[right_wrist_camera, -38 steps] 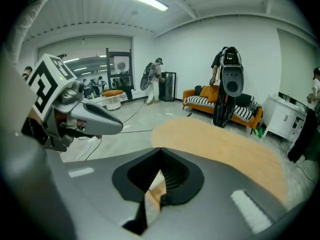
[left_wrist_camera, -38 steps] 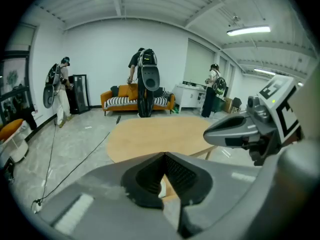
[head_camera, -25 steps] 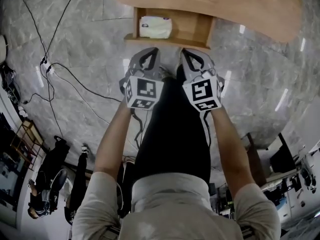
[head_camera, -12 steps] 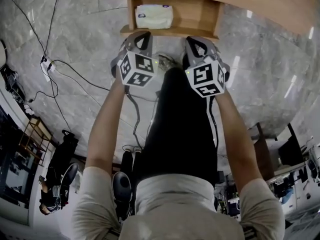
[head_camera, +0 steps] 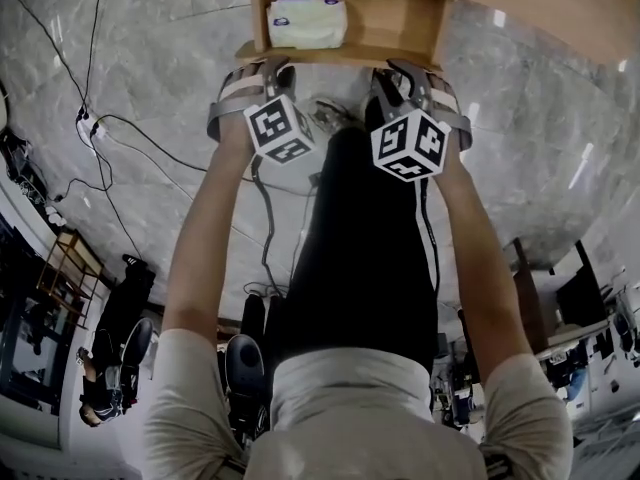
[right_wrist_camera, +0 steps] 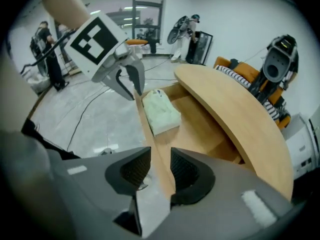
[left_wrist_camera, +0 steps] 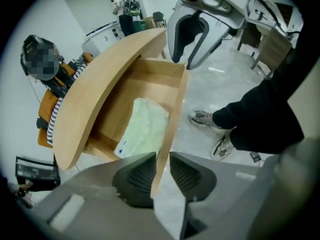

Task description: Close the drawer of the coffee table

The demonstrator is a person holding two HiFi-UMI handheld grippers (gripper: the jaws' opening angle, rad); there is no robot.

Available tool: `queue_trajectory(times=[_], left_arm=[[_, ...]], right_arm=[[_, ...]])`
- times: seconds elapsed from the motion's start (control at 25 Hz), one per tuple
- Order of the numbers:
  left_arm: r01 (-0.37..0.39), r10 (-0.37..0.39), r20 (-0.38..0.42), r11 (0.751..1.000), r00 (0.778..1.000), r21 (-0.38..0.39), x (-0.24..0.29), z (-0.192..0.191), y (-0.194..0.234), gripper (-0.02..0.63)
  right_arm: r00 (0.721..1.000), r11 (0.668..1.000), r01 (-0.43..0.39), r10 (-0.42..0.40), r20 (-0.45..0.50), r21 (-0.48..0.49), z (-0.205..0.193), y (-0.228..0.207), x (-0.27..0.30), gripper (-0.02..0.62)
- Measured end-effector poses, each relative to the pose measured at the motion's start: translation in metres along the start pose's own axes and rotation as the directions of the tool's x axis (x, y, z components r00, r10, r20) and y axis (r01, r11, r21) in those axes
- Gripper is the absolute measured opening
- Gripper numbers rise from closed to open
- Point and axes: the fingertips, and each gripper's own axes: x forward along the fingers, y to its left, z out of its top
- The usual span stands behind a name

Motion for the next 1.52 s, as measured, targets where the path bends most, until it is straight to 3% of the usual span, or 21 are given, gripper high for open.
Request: queue_trajectory(times=[0.12,0.32,0.52,0.72,0.88,1.04,1.24,1.52], left_arm=[[-0.029,0.03,-0.022,0.998,0.999,0.053,0.007,-0.003,0.003,0.098],[-0.022,0.023,-0.02,0.999,1.0,0.041,0.01,-0.005,-0.001,0.098],[-0.05,0.052,-0.027,0.995,0.998,0.082,0.008,-0.004,0.003,0.103],[-0.04,0.043,-0.036,0.996,0.998,0.083,0.005,-0.002,0.003,0.12],[-0.008,0.017,-0.095,0.996,0.995,0.091,0.014,-0.011,-0.001,0.12],[-0.027,0.035,-0.099,0.996,0.994,0.082,0.022,-0.012,0.002,0.12],[-0.059,0.074,-0.101,0.989,0.992,0.138,0.024,-0.013,0.004,0.115],[-0.022,0.029,-0.087,0.997,0.996,0.079,0.018,-0.01,0.006,0.112]], right_arm=[[0.999,0.997,-0.005,0.002,-0.044,-0.076,-0.011,0.005,0.008,0.154],[0.994,0.994,0.006,-0.017,-0.11,-0.106,-0.032,0.006,0.021,0.156],[0.989,0.987,0.011,-0.035,-0.145,-0.162,-0.04,0.005,0.028,0.156],[0.988,0.987,0.029,-0.052,-0.145,-0.156,-0.043,0.0,0.031,0.135],[0.988,0.989,0.03,-0.052,-0.144,-0.146,-0.045,0.001,0.035,0.129],[0.989,0.989,0.029,-0.05,-0.142,-0.145,-0.044,0.003,0.034,0.117],[0.99,0.985,0.022,-0.046,-0.131,-0.174,-0.044,0.004,0.035,0.1],[0.991,0.981,-0.014,-0.012,-0.134,-0.191,-0.038,0.003,0.032,0.091]])
